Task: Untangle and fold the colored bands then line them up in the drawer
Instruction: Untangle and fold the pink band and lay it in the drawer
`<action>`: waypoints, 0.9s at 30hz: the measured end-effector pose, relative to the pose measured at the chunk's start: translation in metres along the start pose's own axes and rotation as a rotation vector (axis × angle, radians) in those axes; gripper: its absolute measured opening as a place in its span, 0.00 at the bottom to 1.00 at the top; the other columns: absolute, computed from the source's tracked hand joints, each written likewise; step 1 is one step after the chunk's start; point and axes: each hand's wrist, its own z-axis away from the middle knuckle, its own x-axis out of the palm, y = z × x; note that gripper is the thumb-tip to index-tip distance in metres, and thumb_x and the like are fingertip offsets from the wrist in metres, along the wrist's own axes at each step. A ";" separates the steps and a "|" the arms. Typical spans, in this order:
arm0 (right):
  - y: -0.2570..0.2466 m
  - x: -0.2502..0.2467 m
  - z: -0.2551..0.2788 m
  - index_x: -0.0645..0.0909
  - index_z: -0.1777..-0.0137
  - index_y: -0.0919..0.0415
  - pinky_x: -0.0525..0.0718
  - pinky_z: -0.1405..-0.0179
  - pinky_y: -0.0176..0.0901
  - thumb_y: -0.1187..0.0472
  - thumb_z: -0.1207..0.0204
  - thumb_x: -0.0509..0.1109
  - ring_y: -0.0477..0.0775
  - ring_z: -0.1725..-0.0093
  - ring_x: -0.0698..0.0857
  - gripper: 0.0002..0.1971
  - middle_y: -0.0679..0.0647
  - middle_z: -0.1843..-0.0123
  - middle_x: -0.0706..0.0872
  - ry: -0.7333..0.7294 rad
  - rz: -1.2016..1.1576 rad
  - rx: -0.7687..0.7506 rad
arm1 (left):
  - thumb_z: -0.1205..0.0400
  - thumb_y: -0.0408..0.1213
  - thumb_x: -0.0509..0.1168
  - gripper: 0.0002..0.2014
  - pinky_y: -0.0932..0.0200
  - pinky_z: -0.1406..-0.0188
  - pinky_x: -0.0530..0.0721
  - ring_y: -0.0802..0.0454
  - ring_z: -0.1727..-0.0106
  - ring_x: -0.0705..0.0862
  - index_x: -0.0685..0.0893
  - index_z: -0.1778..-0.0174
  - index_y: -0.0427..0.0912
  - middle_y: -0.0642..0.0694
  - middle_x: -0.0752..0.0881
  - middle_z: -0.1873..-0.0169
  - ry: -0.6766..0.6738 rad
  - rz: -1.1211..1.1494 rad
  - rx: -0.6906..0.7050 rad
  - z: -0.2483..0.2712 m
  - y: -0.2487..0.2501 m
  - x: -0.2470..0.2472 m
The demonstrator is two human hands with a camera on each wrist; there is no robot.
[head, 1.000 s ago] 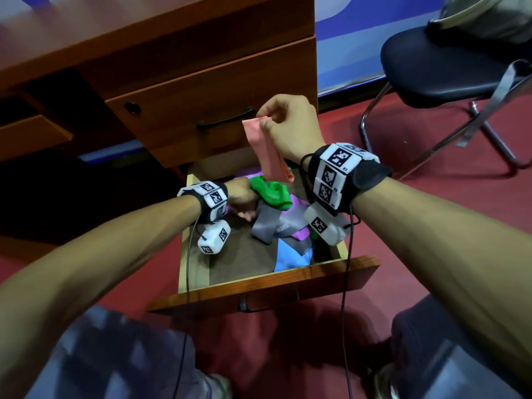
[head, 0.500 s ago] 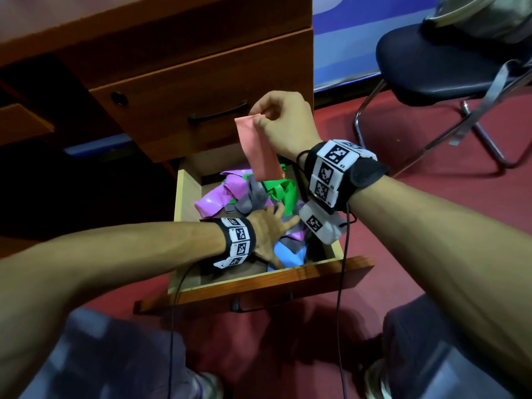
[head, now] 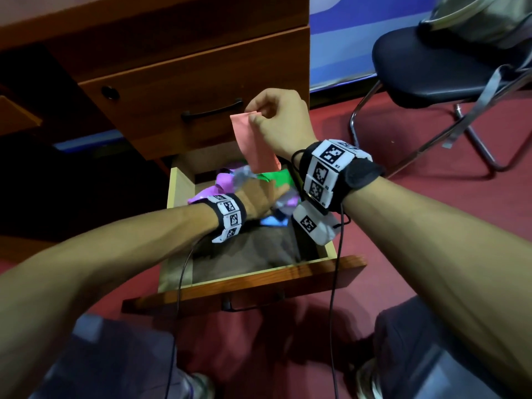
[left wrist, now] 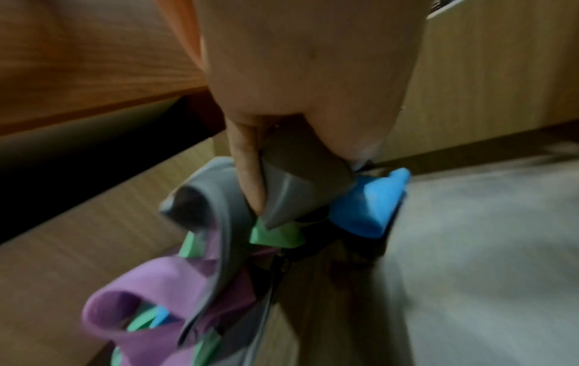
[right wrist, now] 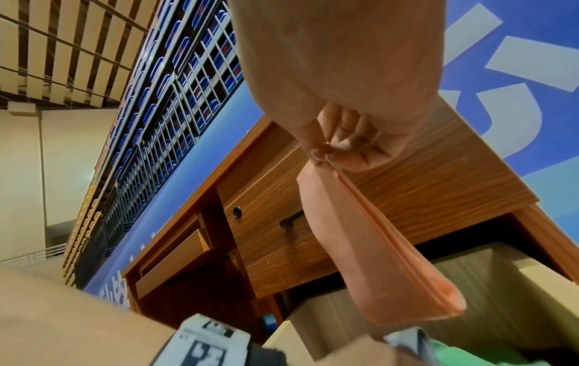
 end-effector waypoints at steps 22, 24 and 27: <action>-0.011 0.016 0.008 0.90 0.60 0.50 0.79 0.65 0.28 0.64 0.29 0.75 0.39 0.66 0.83 0.06 0.44 0.67 0.87 -0.191 -0.035 0.058 | 0.30 0.51 0.84 0.39 0.54 0.30 0.81 0.50 0.33 0.83 0.79 0.26 0.40 0.46 0.84 0.33 0.039 0.922 -0.513 0.098 -0.088 -0.024; -0.015 0.027 0.013 0.90 0.62 0.51 0.80 0.64 0.38 0.64 0.29 0.76 0.40 0.70 0.82 0.06 0.44 0.69 0.86 -0.297 -0.083 0.068 | 0.37 0.54 0.87 0.42 0.57 0.36 0.85 0.54 0.40 0.86 0.81 0.30 0.42 0.48 0.86 0.37 0.142 1.180 -0.584 0.117 -0.085 -0.027; -0.023 0.042 0.026 0.90 0.58 0.59 0.79 0.70 0.41 0.69 0.27 0.76 0.49 0.71 0.81 0.05 0.53 0.68 0.86 -0.433 -0.171 0.106 | 0.40 0.52 0.88 0.40 0.58 0.34 0.85 0.54 0.36 0.88 0.84 0.32 0.46 0.50 0.90 0.38 0.235 1.454 -0.537 0.139 -0.082 -0.027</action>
